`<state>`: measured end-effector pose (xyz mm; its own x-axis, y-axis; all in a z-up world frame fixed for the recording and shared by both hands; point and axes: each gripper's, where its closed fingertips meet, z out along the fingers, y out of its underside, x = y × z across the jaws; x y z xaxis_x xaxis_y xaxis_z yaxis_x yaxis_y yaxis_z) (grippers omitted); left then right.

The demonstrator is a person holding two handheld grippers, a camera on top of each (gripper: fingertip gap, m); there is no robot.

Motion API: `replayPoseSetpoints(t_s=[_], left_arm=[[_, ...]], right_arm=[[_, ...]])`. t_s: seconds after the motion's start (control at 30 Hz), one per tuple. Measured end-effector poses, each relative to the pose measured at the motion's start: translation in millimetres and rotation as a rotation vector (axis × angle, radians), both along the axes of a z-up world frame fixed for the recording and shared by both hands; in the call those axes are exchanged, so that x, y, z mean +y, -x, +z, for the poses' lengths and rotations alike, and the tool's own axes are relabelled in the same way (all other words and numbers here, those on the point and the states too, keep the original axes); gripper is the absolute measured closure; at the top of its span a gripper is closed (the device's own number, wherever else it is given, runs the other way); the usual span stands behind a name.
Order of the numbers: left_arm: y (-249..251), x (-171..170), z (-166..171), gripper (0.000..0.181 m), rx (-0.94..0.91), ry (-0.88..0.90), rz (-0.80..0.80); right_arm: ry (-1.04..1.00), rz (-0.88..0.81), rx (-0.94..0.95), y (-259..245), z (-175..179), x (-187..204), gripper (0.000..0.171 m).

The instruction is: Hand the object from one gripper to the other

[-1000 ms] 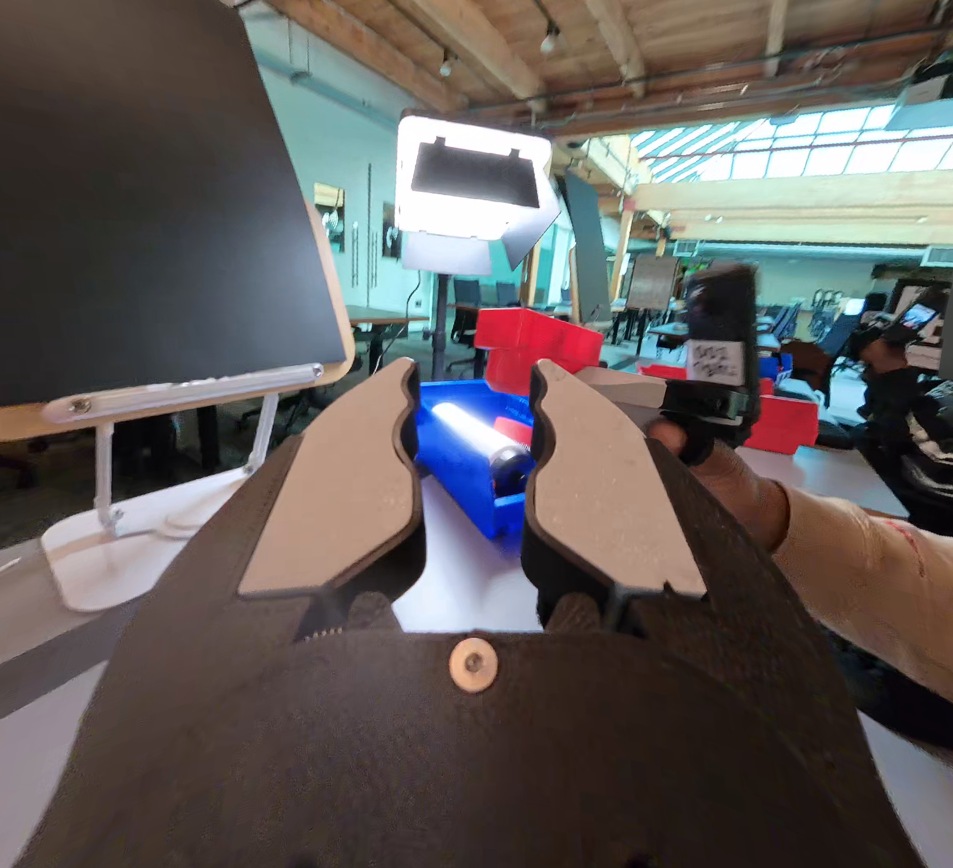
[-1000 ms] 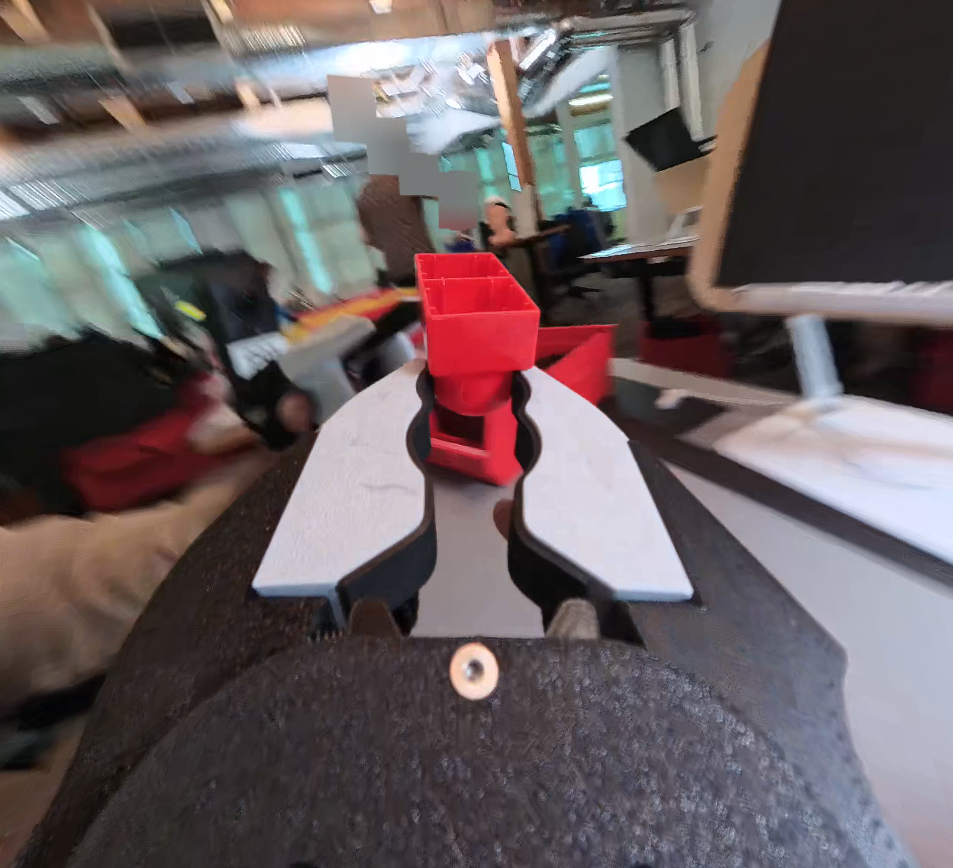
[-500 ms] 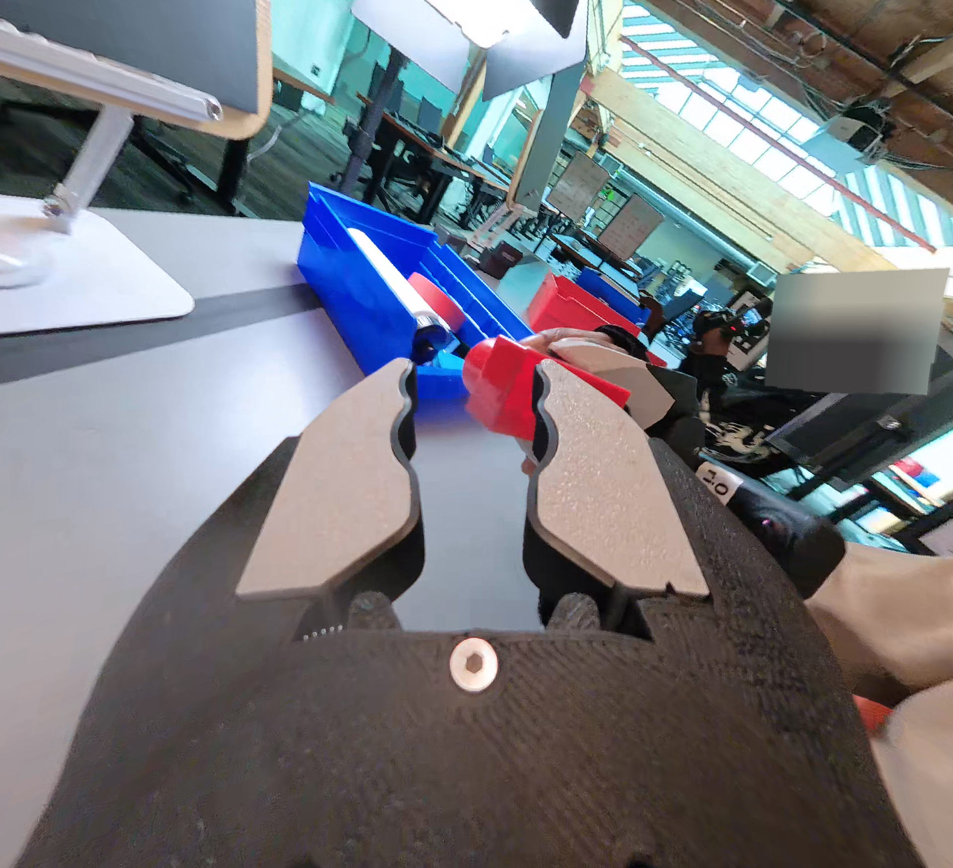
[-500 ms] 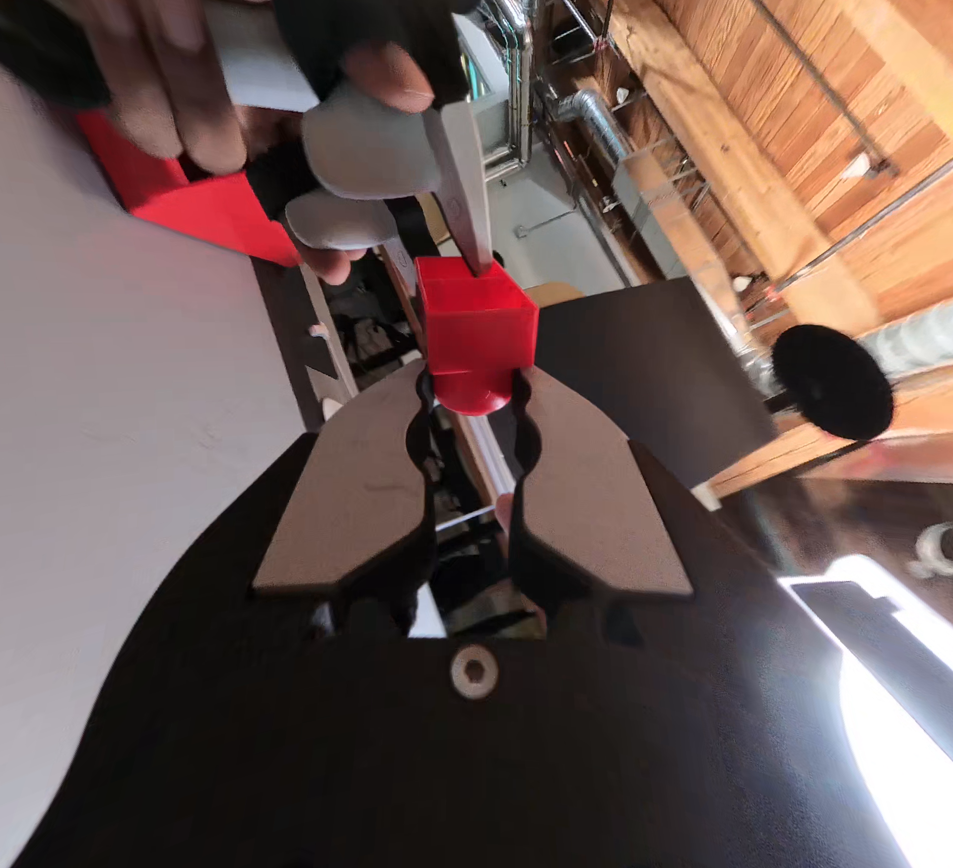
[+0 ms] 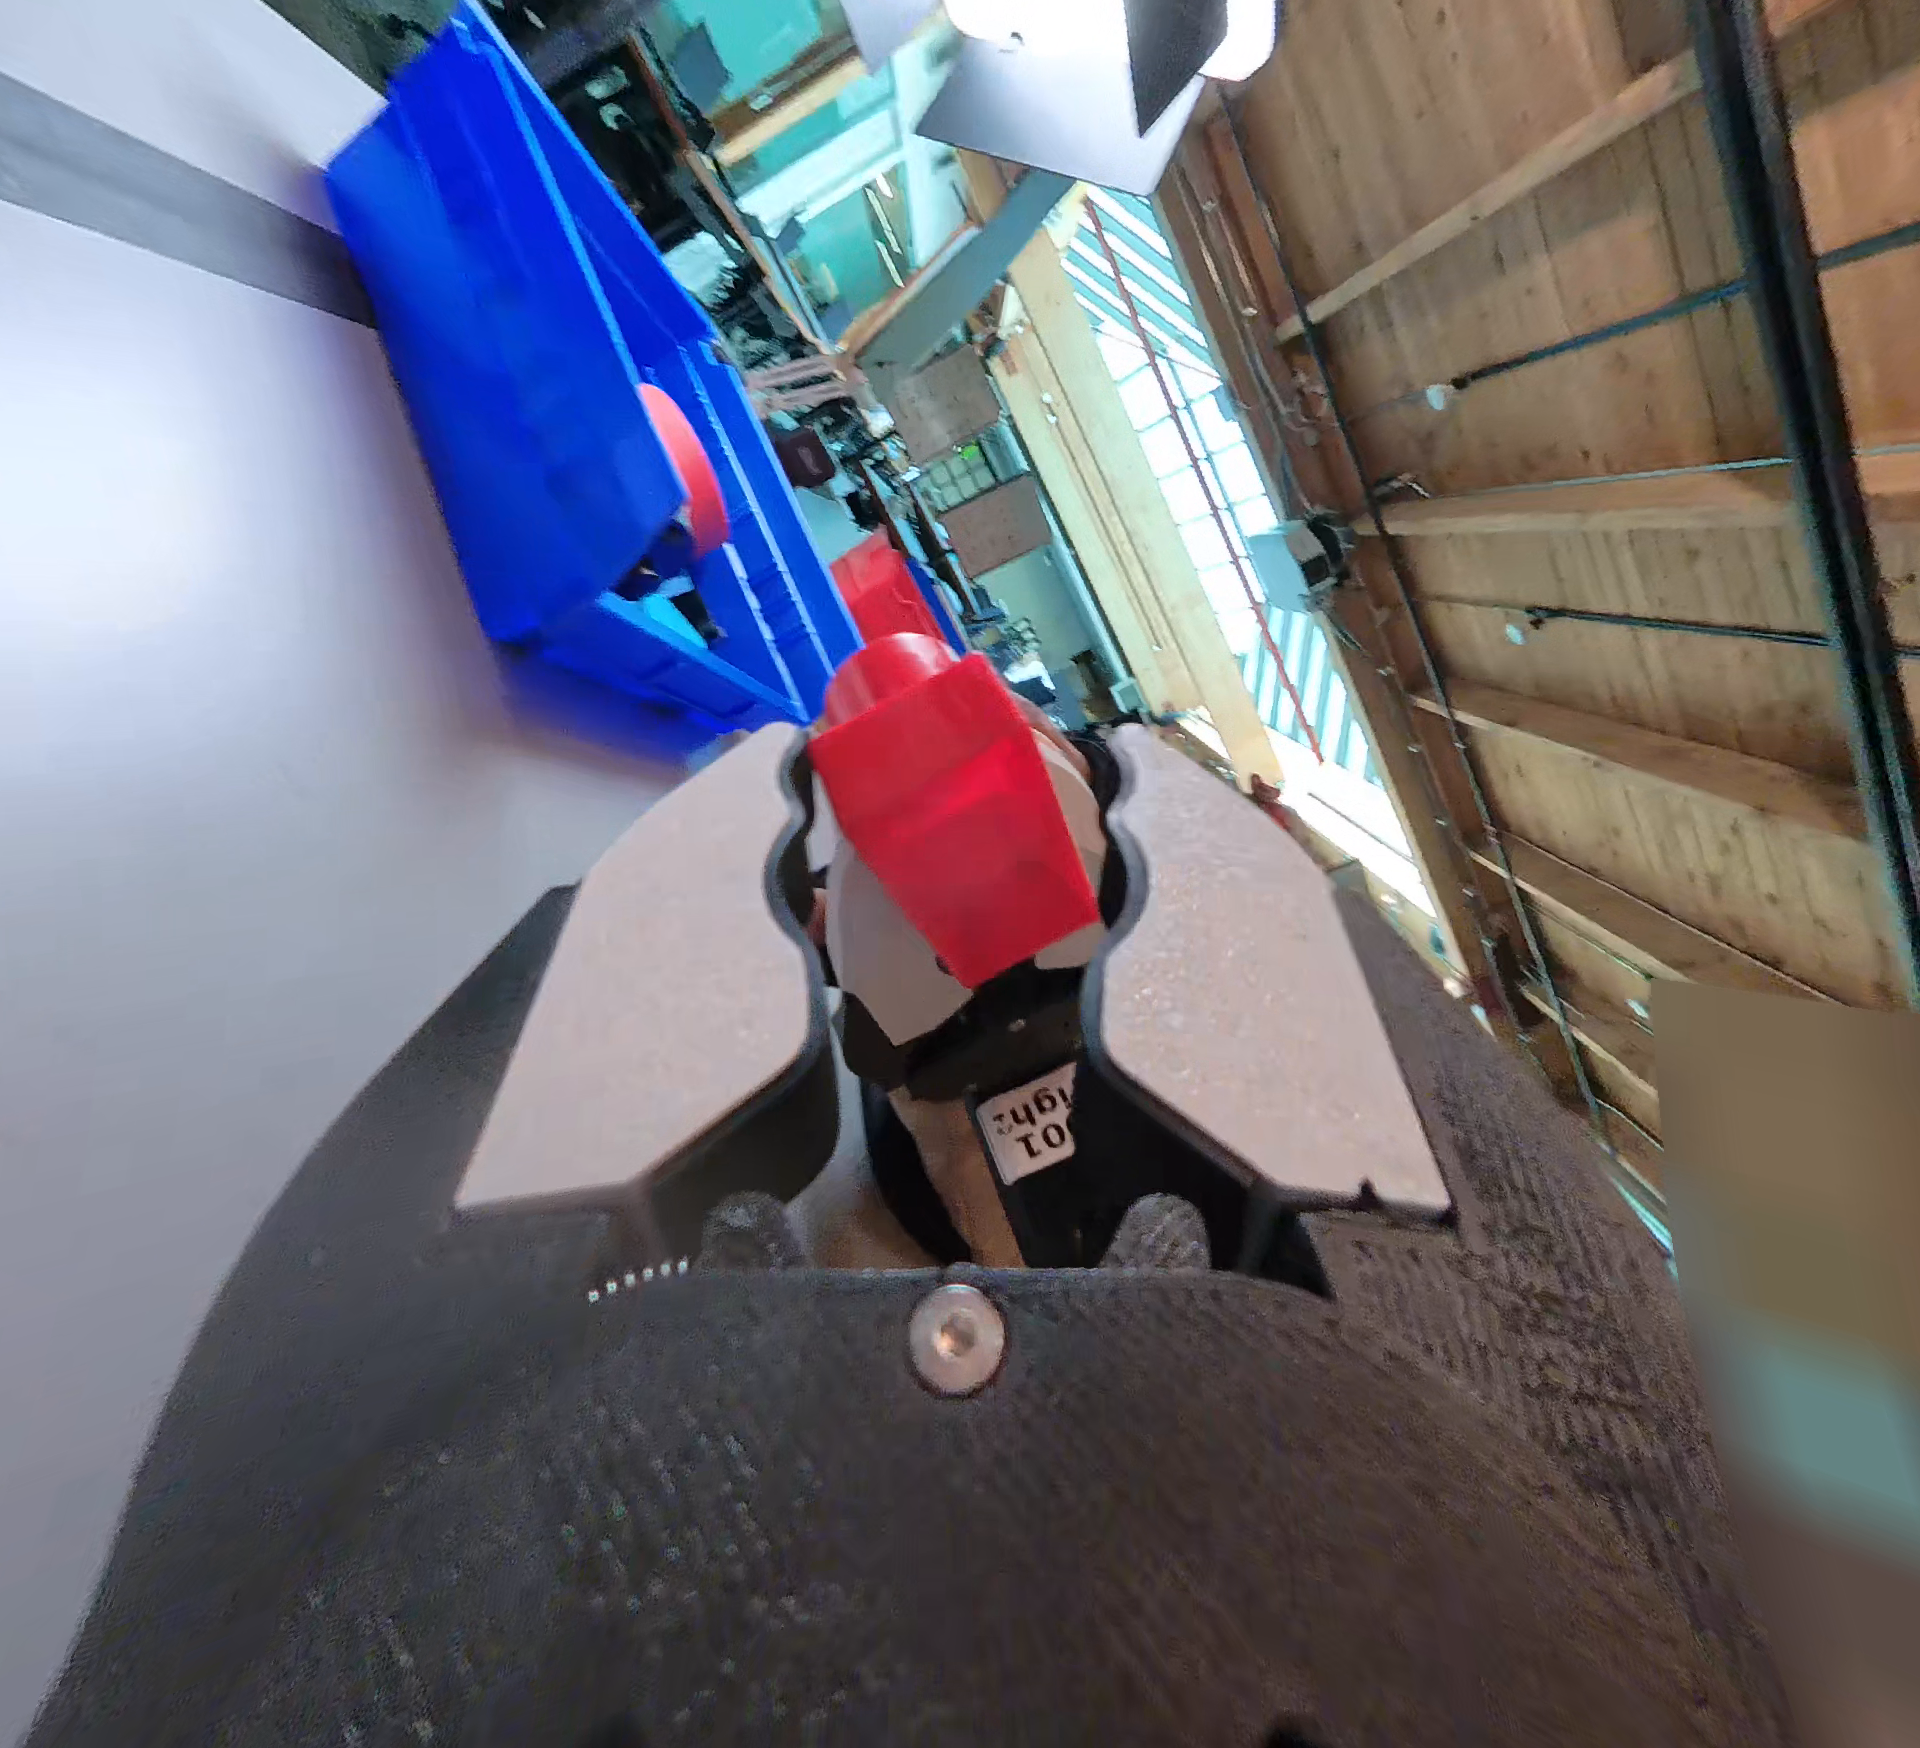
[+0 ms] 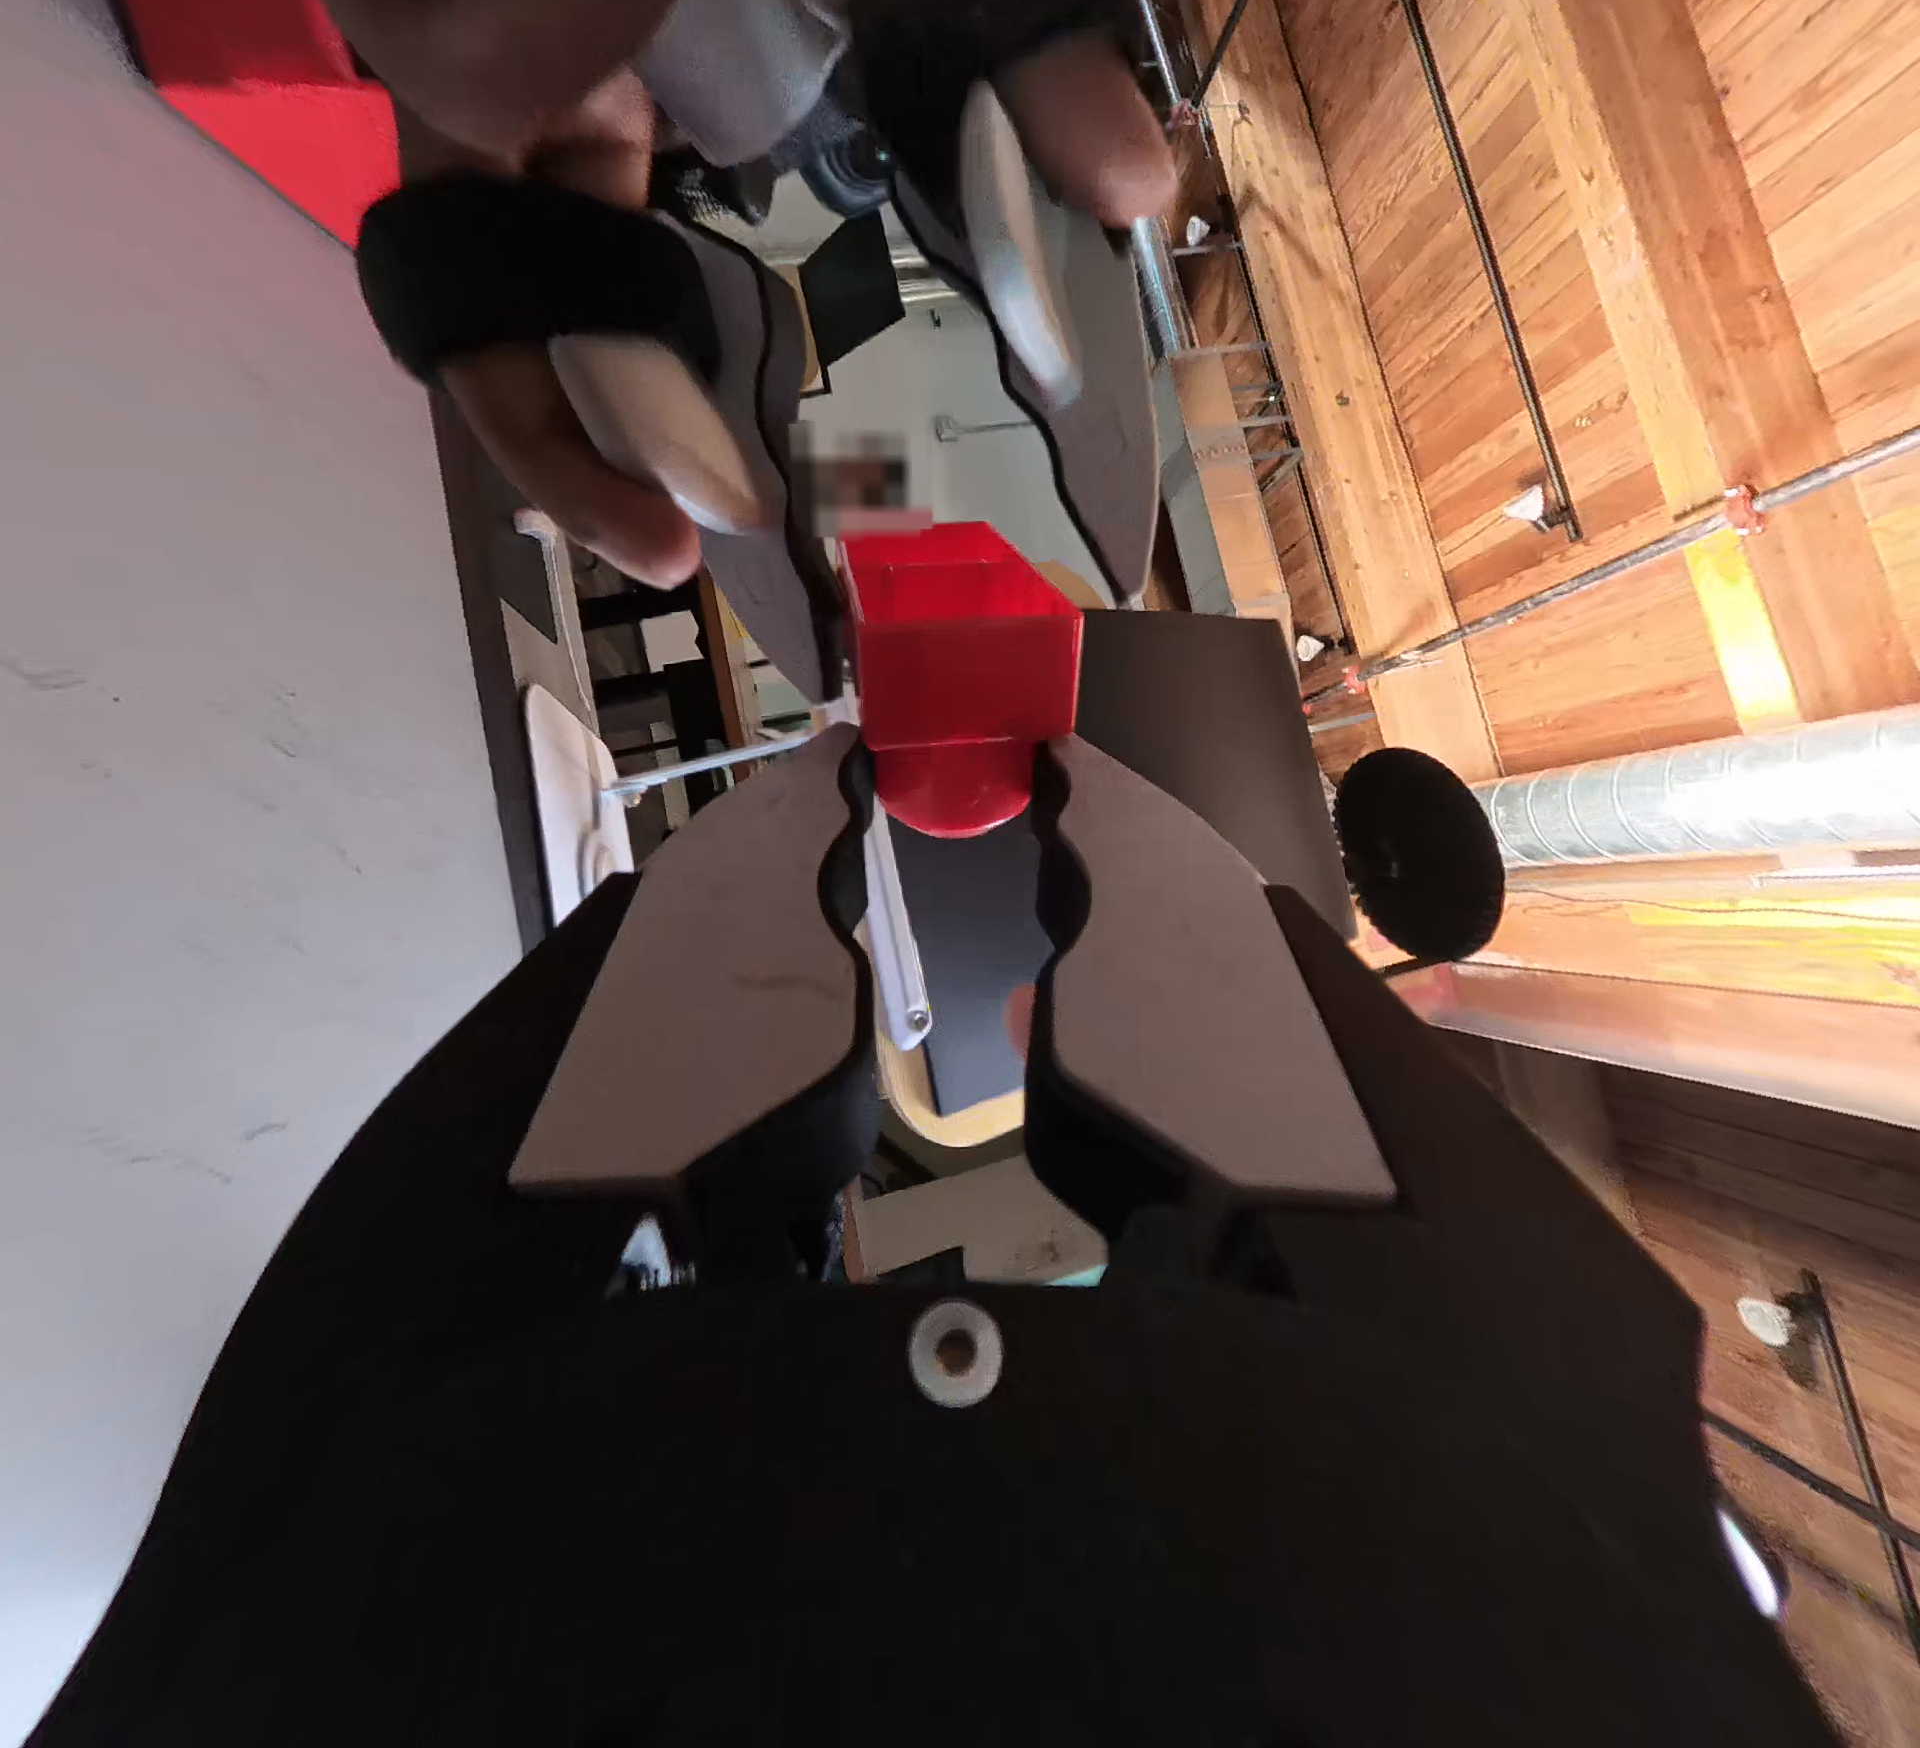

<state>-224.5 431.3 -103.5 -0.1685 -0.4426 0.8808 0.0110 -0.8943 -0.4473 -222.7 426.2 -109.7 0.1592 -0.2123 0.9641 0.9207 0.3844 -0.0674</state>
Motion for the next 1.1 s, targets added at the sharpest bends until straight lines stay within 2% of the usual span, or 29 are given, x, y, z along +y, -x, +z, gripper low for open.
replayPoseSetpoints(t_s=[0.03, 0.13, 0.23, 0.3, 0.4, 0.47, 0.53, 0.6, 0.7, 0.8, 0.87, 1.0, 1.1], left_arm=[[0, 4, -5, 0.137, 0.013, -0.003, 0.023], [2, 11, -12, 0.138, 0.025, -0.018, 0.061], [15, 26, 5, 0.139, -0.029, -0.141, 0.167], [28, 37, 16, 0.139, -0.026, -0.243, 0.243], [42, 42, 34, 0.139, -0.070, -0.398, 0.321], [41, 30, 43, 0.139, -0.105, -0.491, 0.292], [32, 8, 43, 0.139, -0.091, -0.604, 0.180], [24, -18, 39, 0.139, -0.080, -0.621, 0.007], [21, -49, 29, 0.139, -0.051, -0.553, -0.238], [23, -72, 21, 0.138, -0.047, -0.467, -0.422], [24, -83, 21, 0.138, -0.084, -0.427, -0.494], [29, -91, 23, 0.138, -0.123, -0.391, -0.562], [28, -85, 25, 0.139, -0.114, -0.399, -0.515]], right_arm=[[-0.013, -0.003, -0.013, 2, -3, 1, 0.142], [0.032, -0.016, -0.017, 2, -12, 6, 0.143], [0.201, 0.000, 0.076, 3, -24, 12, 0.138], [0.374, 0.058, 0.243, 1, -30, 14, 0.128], [0.752, 0.233, 0.620, 5, -40, 12, 0.125], [1.009, 0.455, 0.879, 23, -33, -3, 0.123], [1.180, 0.626, 0.993, 38, -21, -19, 0.119], [1.119, 0.578, 0.924, 36, -19, -18, 0.105], [0.866, 0.486, 0.675, 29, -10, -20, 0.086], [0.732, 0.472, 0.481, 41, 3, -35, 0.075], [0.717, 0.498, 0.420, 56, 6, -47, 0.076], [0.618, 0.504, 0.321, 72, 10, -60, 0.091], [0.607, 0.472, 0.320, 70, 12, -59, 0.091]])
